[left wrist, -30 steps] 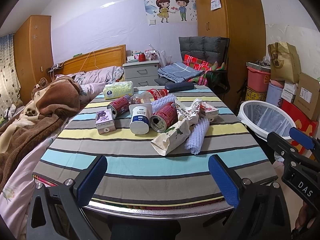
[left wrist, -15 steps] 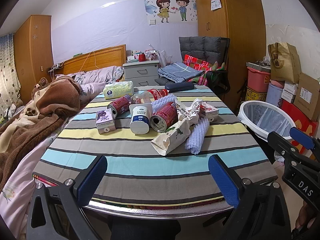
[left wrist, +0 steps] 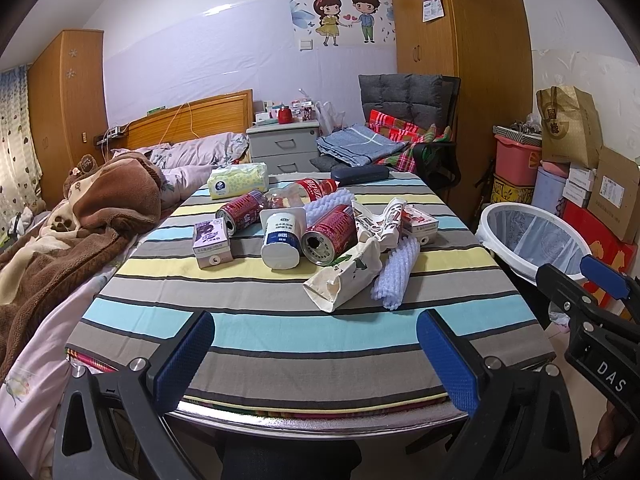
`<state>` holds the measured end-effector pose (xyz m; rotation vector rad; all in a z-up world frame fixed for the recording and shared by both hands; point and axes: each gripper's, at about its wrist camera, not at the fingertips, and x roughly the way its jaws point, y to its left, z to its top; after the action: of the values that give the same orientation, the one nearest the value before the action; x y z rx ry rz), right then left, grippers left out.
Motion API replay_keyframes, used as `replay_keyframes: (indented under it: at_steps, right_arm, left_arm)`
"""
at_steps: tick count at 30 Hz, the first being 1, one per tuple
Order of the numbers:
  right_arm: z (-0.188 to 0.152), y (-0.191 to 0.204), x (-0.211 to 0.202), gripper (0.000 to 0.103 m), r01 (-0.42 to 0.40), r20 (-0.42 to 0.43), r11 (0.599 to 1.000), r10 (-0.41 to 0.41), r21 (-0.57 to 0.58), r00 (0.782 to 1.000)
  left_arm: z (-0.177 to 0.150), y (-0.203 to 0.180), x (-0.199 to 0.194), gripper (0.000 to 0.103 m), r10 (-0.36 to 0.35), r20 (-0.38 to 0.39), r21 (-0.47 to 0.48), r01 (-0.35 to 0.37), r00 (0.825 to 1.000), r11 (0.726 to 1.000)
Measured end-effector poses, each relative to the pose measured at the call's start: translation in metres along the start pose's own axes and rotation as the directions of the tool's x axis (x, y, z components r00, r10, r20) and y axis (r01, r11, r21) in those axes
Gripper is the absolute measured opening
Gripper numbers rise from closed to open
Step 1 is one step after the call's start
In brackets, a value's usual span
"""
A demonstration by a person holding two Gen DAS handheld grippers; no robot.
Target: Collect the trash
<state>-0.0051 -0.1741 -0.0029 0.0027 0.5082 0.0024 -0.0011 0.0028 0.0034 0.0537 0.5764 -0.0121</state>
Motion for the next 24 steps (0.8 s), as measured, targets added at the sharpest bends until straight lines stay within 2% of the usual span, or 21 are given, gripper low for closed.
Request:
replay_keyframes:
  at_steps: [24]
  right_arm:
    - [0.0018, -0.0008, 0.0019, 0.073, 0.005, -0.003, 1.000, -0.005, -0.001, 1.000]
  left_arm:
    - [0.0048, 0.0072, 0.0029, 0.102, -0.010, -0.011, -0.014, 0.010, 1.000, 1.000]
